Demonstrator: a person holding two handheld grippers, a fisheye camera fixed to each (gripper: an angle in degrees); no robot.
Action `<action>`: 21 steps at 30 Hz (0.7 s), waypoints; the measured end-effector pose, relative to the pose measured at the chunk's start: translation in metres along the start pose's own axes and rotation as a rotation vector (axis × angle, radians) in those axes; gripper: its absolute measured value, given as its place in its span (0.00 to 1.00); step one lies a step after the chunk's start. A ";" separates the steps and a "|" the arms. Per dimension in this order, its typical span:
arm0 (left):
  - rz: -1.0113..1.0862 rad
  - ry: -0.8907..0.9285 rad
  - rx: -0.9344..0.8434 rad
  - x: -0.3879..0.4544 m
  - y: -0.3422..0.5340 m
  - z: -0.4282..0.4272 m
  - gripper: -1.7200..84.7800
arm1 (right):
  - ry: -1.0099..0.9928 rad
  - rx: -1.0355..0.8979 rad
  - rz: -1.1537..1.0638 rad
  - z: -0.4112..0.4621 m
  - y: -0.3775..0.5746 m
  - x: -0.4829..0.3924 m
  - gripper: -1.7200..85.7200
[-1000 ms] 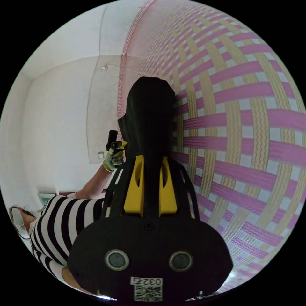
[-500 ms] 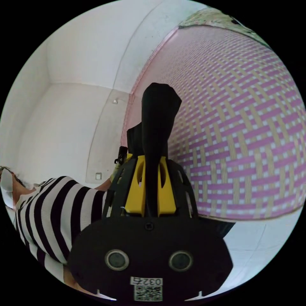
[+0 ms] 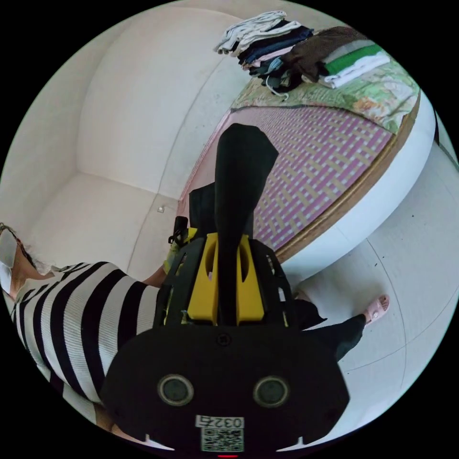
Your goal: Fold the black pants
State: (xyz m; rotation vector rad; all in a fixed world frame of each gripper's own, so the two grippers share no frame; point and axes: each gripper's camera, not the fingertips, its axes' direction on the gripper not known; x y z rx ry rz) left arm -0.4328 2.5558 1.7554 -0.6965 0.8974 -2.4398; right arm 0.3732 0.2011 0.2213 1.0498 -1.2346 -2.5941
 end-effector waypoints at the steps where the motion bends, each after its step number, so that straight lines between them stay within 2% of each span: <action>1: 0.003 -0.001 0.001 -0.013 0.001 0.017 0.04 | 0.003 0.011 -0.018 -0.021 0.007 0.001 0.08; 6: -0.028 -0.003 0.039 -0.073 0.003 0.094 0.04 | -0.010 0.029 -0.076 -0.110 0.025 0.016 0.08; 11: -0.073 0.066 0.018 -0.148 -0.013 0.187 0.04 | 0.069 0.081 -0.118 -0.215 0.044 0.010 0.08; 21: 0.016 0.054 -0.106 -0.266 -0.077 0.252 0.04 | 0.081 0.260 -0.075 -0.331 0.075 -0.024 0.08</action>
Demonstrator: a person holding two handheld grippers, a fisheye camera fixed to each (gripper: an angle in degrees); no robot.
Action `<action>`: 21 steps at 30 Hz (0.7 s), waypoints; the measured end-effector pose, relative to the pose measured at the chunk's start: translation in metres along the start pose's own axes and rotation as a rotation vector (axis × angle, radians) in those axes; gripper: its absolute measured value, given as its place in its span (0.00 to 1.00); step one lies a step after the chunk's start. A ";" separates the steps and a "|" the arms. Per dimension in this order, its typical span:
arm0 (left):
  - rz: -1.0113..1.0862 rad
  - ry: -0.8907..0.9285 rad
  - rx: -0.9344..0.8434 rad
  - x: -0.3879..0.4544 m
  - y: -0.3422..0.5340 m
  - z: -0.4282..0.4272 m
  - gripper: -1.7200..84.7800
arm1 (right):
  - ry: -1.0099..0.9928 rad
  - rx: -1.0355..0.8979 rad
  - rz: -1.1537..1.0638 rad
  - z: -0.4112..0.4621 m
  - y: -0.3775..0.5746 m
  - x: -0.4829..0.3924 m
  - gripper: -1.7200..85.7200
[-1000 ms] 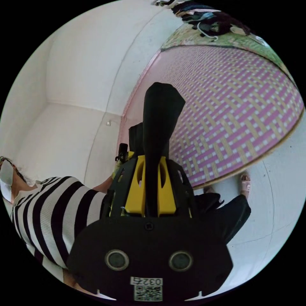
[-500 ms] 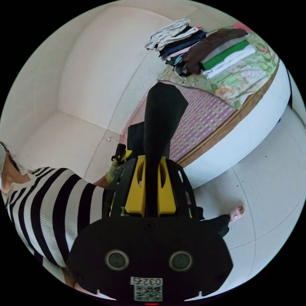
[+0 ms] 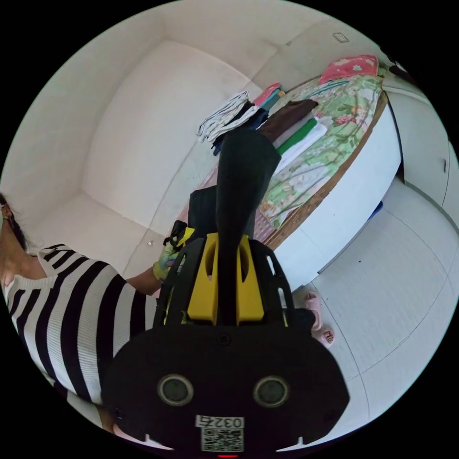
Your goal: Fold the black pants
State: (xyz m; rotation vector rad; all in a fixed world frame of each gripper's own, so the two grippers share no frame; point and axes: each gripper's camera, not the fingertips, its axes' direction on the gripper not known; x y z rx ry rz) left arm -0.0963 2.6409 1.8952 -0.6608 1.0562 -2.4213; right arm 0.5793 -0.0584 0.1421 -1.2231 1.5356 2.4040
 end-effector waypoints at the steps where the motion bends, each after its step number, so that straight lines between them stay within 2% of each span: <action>1: 0.021 -0.002 -0.011 -0.015 -0.010 -0.002 0.04 | -0.001 0.014 0.002 -0.009 -0.005 -0.006 0.08; 9: 0.110 0.063 0.022 -0.120 -0.075 -0.041 0.04 | 0.046 0.003 -0.076 -0.045 -0.077 -0.079 0.08; 15: 0.194 0.088 0.145 -0.181 -0.109 -0.107 0.04 | 0.005 -0.051 -0.212 -0.051 -0.153 -0.152 0.08; 21: 0.261 0.044 0.327 -0.231 -0.120 -0.161 0.04 | -0.106 -0.186 -0.355 -0.047 -0.242 -0.210 0.08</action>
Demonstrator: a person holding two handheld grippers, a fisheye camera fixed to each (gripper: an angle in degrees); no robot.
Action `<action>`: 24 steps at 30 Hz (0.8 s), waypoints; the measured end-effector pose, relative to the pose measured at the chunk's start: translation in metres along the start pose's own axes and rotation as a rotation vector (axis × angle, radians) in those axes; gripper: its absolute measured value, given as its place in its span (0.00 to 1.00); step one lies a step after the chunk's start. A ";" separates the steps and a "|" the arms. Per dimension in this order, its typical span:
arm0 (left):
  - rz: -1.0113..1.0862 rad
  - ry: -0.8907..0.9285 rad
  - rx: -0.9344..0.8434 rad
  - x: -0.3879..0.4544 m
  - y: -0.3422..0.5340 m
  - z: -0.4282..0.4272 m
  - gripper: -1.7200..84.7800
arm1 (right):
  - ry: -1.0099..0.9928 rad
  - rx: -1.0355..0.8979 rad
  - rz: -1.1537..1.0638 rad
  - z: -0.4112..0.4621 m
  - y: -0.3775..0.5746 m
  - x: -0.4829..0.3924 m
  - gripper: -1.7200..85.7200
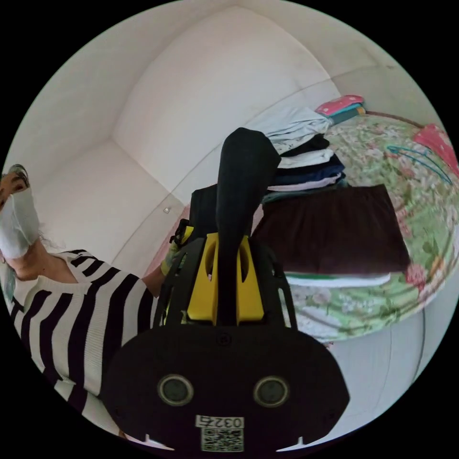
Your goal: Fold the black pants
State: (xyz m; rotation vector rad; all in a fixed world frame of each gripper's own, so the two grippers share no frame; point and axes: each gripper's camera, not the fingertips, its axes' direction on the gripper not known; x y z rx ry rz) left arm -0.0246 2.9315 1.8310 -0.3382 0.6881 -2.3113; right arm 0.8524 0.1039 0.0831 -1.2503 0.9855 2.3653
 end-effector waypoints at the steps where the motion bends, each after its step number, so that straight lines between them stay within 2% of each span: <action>1: 0.007 -0.018 0.045 -0.010 0.000 -0.008 0.04 | -0.043 -0.026 -0.025 0.001 -0.021 0.000 0.08; 6: 0.045 -0.136 0.191 -0.025 -0.016 -0.030 0.05 | -0.225 -0.136 -0.123 0.004 -0.114 -0.004 0.08; 10: 0.084 -0.125 0.258 -0.021 -0.072 -0.042 0.05 | -0.378 -0.172 -0.236 -0.011 -0.216 -0.030 0.08; 14: 0.123 -0.074 0.298 -0.015 -0.158 -0.047 0.05 | -0.520 -0.200 -0.251 -0.031 -0.342 -0.063 0.08; 18: 0.130 -0.123 0.333 -0.023 -0.222 -0.052 0.04 | -0.586 -0.266 -0.208 -0.032 -0.434 -0.084 0.09; 21: 0.025 -0.151 0.368 -0.079 -0.254 -0.058 0.04 | -0.595 -0.360 -0.119 -0.007 -0.486 -0.072 0.09; 24: -0.116 -0.421 0.373 -0.168 -0.270 -0.071 0.04 | -0.506 -0.451 0.068 0.045 -0.501 -0.026 0.10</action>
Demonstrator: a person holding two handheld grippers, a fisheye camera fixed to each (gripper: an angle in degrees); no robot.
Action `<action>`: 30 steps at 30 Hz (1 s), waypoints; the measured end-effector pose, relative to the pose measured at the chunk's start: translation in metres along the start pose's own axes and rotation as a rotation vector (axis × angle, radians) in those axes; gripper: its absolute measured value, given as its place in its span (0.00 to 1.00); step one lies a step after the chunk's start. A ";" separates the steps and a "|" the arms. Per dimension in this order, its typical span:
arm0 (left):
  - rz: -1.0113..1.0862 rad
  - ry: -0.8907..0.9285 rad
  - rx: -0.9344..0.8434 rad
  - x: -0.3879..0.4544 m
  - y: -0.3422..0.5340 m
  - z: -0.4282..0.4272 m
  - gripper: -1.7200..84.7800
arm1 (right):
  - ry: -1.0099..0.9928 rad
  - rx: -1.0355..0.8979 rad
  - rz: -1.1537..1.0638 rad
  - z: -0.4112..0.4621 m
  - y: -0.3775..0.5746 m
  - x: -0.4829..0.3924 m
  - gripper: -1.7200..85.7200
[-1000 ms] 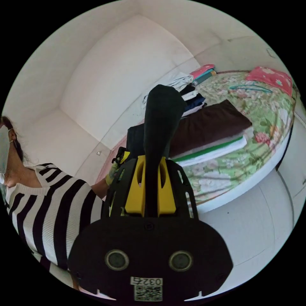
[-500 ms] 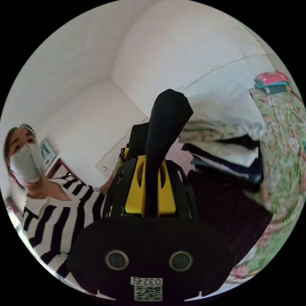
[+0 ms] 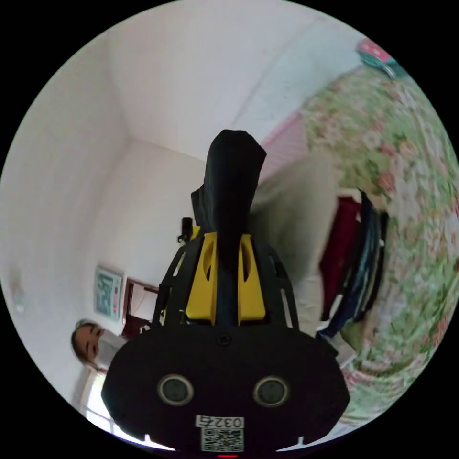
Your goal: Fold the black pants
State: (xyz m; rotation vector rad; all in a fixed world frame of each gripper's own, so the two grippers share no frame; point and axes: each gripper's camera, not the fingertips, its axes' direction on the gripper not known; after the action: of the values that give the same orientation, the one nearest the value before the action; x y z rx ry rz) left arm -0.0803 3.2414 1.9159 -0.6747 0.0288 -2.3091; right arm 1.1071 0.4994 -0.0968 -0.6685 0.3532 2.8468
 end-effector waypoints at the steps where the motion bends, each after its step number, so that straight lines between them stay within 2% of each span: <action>1: -0.062 -0.122 -0.028 -0.044 -0.005 0.013 0.04 | 0.049 -0.029 0.117 0.010 -0.005 0.033 0.10; 2: -0.097 -0.096 -0.047 -0.088 -0.004 0.021 0.04 | 0.106 -0.053 0.205 0.019 -0.006 0.062 0.10; 3: -0.103 -0.013 -0.034 -0.106 -0.001 0.023 0.04 | 0.055 -0.043 0.211 0.022 -0.005 0.072 0.10; 4: -0.109 0.097 -0.023 -0.131 0.005 0.028 0.04 | -0.106 0.011 0.216 0.024 0.000 0.086 0.10; 5: -0.071 0.097 -0.021 -0.140 0.010 0.032 0.03 | -0.213 0.043 0.196 0.026 0.002 0.091 0.09; 6: -0.053 0.085 -0.024 -0.143 0.012 0.034 0.03 | -0.233 0.041 0.182 0.027 0.002 0.090 0.09; 9: -0.052 0.081 -0.027 -0.161 0.025 0.047 0.04 | -0.171 0.012 0.154 0.035 -0.002 0.072 0.09; 12: -0.024 0.080 0.015 -0.167 0.045 0.047 0.05 | -0.044 0.084 0.109 0.023 0.002 0.039 0.09; 14: 0.083 -0.040 0.093 -0.149 0.069 0.029 0.04 | 0.231 0.151 0.027 0.014 0.014 -0.005 0.05; 15: 0.123 -0.100 0.116 -0.139 0.076 0.024 0.04 | 0.298 0.170 -0.013 0.015 0.017 -0.019 0.04; 16: 0.229 -0.252 0.162 -0.113 0.092 0.021 0.03 | 0.402 0.218 -0.102 0.021 0.024 -0.047 0.03; 17: 0.367 -0.404 0.193 -0.079 0.111 0.028 0.02 | 0.472 0.259 -0.199 0.033 0.030 -0.076 0.02; 19: 0.569 -0.546 0.199 -0.033 0.138 0.058 0.01 | 0.549 0.258 -0.327 0.062 0.032 -0.111 0.01; 22: 0.746 -0.566 0.113 0.004 0.165 0.126 0.01 | 0.747 0.199 -0.476 0.130 0.022 -0.152 0.01; 25: 0.788 -0.605 0.055 0.002 0.174 0.192 0.01 | 0.946 0.190 -0.592 0.208 0.006 -0.171 0.01; 27: 0.730 -0.763 0.046 -0.015 0.173 0.228 0.01 | 0.989 0.130 -0.613 0.255 -0.008 -0.170 0.01; 29: 0.572 -1.070 0.066 -0.060 0.170 0.262 0.01 | 1.057 0.005 -0.559 0.315 -0.033 -0.150 0.01; 30: 0.569 -1.106 0.047 -0.074 0.172 0.269 0.01 | 1.070 -0.029 -0.542 0.329 -0.039 -0.142 0.01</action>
State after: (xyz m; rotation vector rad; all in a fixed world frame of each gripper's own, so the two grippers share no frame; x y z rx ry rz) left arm 0.2018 3.2073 2.0780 -1.5808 -0.3021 -1.1783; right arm 1.1064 0.6077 0.2466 -1.9004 0.2092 1.7764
